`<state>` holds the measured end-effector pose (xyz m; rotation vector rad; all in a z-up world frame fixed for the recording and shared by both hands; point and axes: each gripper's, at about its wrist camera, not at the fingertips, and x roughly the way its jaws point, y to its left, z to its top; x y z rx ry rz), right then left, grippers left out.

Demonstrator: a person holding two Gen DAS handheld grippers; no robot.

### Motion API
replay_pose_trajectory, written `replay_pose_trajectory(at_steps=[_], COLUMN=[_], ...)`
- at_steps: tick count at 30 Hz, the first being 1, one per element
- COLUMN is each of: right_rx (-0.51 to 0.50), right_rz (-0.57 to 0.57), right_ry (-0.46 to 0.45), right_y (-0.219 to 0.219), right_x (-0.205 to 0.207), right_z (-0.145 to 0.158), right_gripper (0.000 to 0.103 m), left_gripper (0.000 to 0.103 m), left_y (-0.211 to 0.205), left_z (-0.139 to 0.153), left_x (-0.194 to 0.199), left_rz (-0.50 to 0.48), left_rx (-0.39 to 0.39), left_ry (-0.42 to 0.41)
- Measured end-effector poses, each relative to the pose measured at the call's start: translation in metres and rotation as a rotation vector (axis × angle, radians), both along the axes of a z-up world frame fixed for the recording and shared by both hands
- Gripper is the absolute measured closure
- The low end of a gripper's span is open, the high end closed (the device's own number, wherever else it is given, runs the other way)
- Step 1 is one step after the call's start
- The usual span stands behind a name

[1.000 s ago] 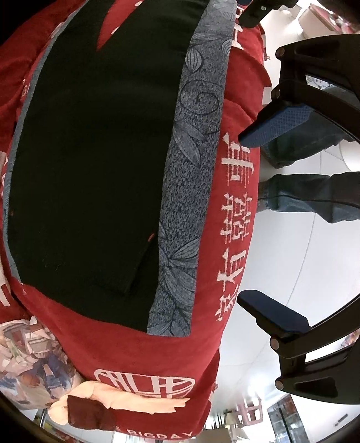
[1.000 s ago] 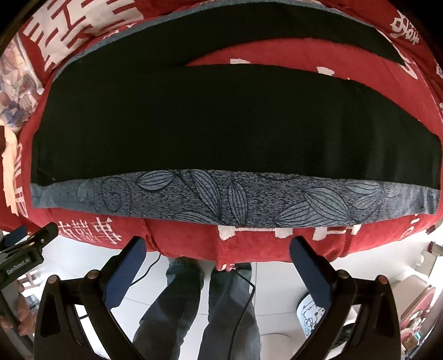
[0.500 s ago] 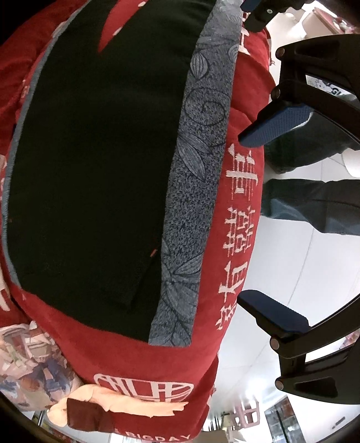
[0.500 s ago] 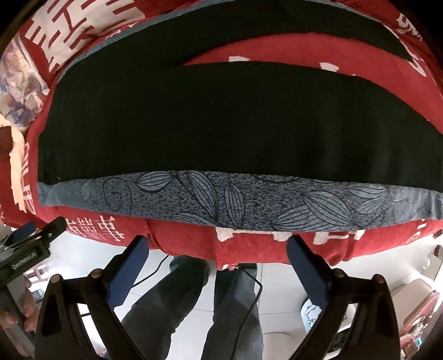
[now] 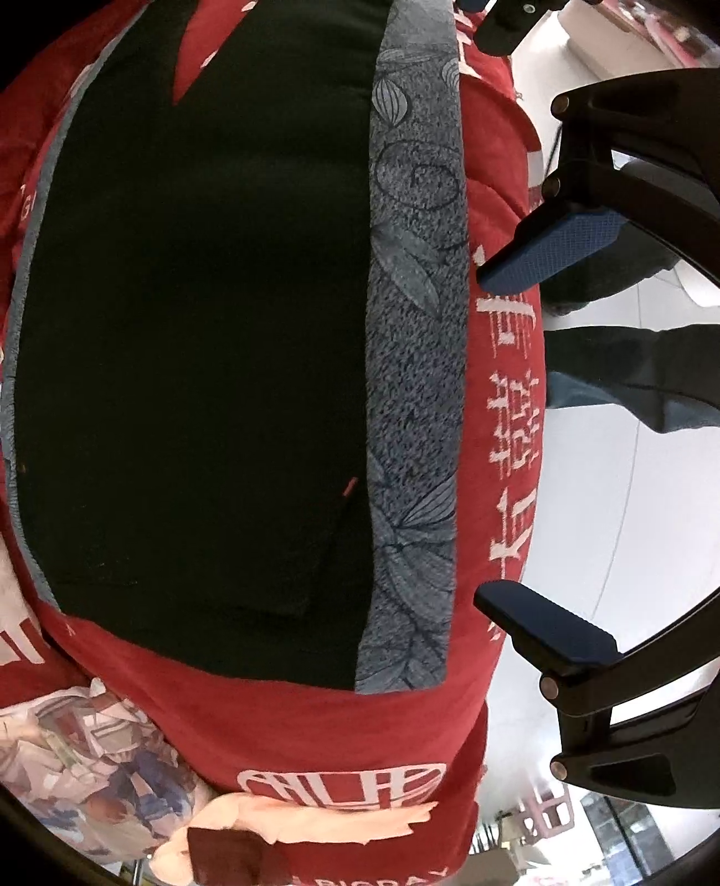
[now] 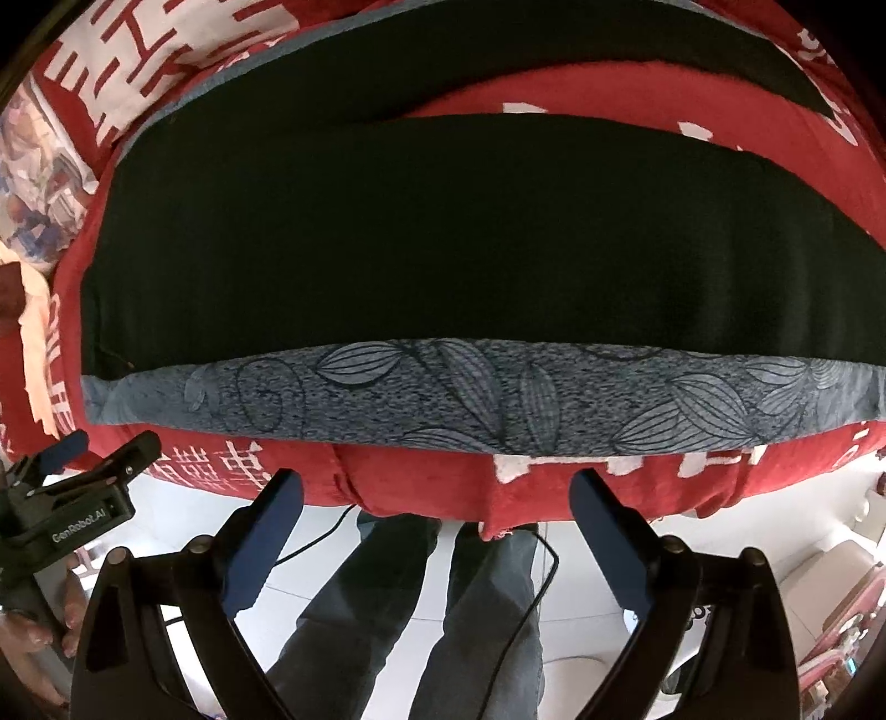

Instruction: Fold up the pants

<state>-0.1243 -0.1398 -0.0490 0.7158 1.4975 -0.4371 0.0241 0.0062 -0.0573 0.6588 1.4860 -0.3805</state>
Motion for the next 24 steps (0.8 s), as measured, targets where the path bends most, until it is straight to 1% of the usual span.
replay_pose_trajectory(at_steps=[4,11,12,20,24], right_rx=[0.001,0.035,0.044,0.094,0.140], right_rz=[-0.003,-0.003,-0.004,-0.029,-0.052], right_ry=[-0.006,-0.036,-0.043,-0.084,-0.119], right_y=[0.010,0.027,0.019,0.014,0.011], right_x=[0.010,0.028,0.023,0.026,0.026], right_z=[-0.001,-0.003,0.001,0.004,0.005], right_gripper=[0.005,0.005,0.005,0.005,0.005], left_gripper=[0.000,0.000,0.000,0.000,0.000], left_y=[0.008,0.024,0.026,0.033,0.034], left_z=[-0.001,-0.005,-0.006,-0.010,-0.011], left_x=[0.012,0.027,0.030,0.037,0.037], left_rz=[0.010,0.037,0.043,0.063,0.072], left_rx=[-0.014,-0.026,-0.031,-0.051,-0.068], left_ry=[0.015,0.024,0.026,0.041,0.046])
